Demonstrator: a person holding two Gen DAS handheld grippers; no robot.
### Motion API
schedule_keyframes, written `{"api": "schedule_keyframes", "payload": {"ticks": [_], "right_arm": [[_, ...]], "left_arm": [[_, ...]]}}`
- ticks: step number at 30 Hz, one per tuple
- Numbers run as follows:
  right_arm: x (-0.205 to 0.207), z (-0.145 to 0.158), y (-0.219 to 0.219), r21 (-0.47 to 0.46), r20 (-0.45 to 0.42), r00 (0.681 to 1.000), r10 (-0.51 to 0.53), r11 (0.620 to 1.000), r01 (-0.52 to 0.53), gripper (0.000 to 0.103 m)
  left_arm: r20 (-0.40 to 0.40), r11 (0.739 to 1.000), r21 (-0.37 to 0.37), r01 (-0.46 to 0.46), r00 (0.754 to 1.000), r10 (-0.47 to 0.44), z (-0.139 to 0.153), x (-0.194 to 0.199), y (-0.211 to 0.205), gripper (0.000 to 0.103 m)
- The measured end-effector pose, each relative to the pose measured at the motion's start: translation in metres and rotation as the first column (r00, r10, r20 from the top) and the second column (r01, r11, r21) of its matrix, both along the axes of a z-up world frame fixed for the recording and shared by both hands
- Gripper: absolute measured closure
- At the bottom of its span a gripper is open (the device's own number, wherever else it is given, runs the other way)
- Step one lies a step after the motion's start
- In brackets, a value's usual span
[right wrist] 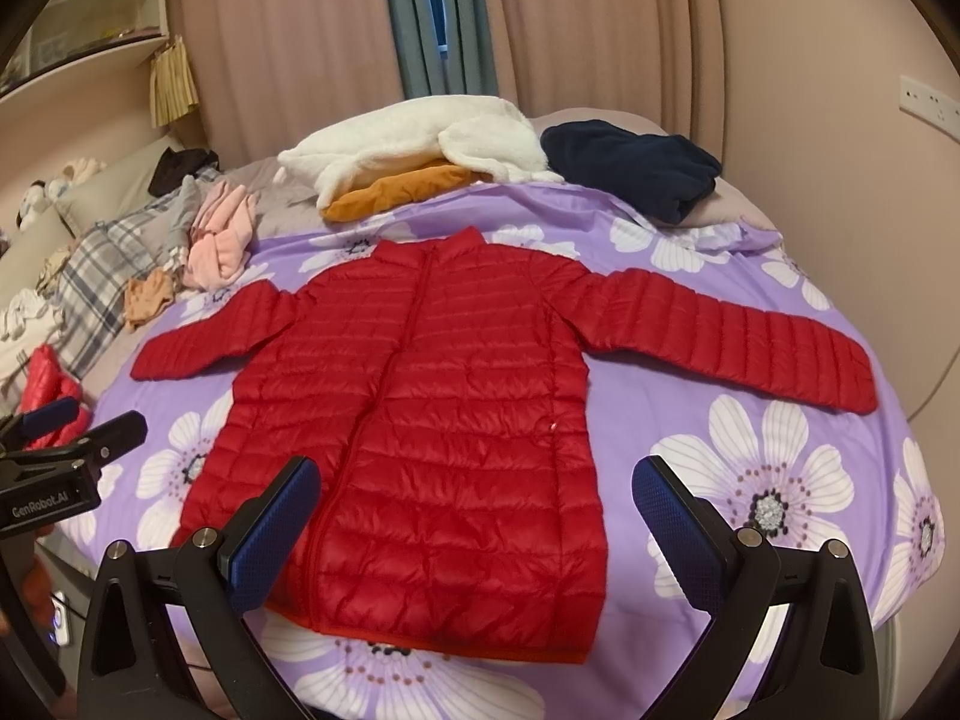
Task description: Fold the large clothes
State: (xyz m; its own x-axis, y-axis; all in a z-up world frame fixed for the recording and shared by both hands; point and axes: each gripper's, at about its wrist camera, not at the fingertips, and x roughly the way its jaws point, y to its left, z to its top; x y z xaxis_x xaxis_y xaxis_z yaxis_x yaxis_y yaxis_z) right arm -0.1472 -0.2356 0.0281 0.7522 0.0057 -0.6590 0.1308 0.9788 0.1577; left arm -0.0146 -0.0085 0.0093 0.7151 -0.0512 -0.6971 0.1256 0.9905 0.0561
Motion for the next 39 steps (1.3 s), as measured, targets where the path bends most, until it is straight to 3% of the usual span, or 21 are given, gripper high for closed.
{"api": "schedule_keyframes", "payload": {"ticks": [19,22,24,27,31,35,39], "right_arm": [[-0.002,-0.001,-0.002,0.007,-0.004,1.000,-0.007,1.000,0.007,0.000],[0.000,-0.006,-0.007,0.038,-0.007,1.000,-0.012,0.999,0.012,0.000],[0.005,-0.016,-0.019,0.114,-0.005,1.000,-0.003,0.993,0.004,0.000],[0.012,-0.038,-0.044,0.294,-0.021,1.000,-0.001,0.956,0.007,0.000],[0.011,-0.076,-0.096,0.498,-0.023,0.994,-0.107,0.861,0.104,0.000],[0.007,-0.105,-0.148,0.537,-0.077,0.957,-0.280,0.797,0.276,0.000],[0.005,-0.122,-0.195,0.528,-0.122,0.895,-0.430,0.735,0.425,0.000]], "left_arm": [[-0.014,1.000,0.006,0.008,1.000,-0.008,-0.008,-0.002,-0.002,0.000],[-0.033,1.000,-0.018,0.015,0.999,-0.015,-0.010,0.005,-0.004,0.000],[-0.052,0.998,-0.067,0.022,0.998,-0.025,-0.017,0.013,-0.002,0.000],[-0.129,0.990,-0.141,0.024,0.991,-0.042,-0.037,0.031,0.002,0.000],[-0.231,0.959,-0.284,0.013,0.970,-0.081,-0.067,0.050,0.008,0.000],[-0.301,0.915,-0.403,-0.021,0.947,-0.111,-0.087,0.065,0.008,0.000],[-0.310,0.892,-0.452,-0.029,0.942,-0.126,-0.090,0.076,0.002,0.000]]}}
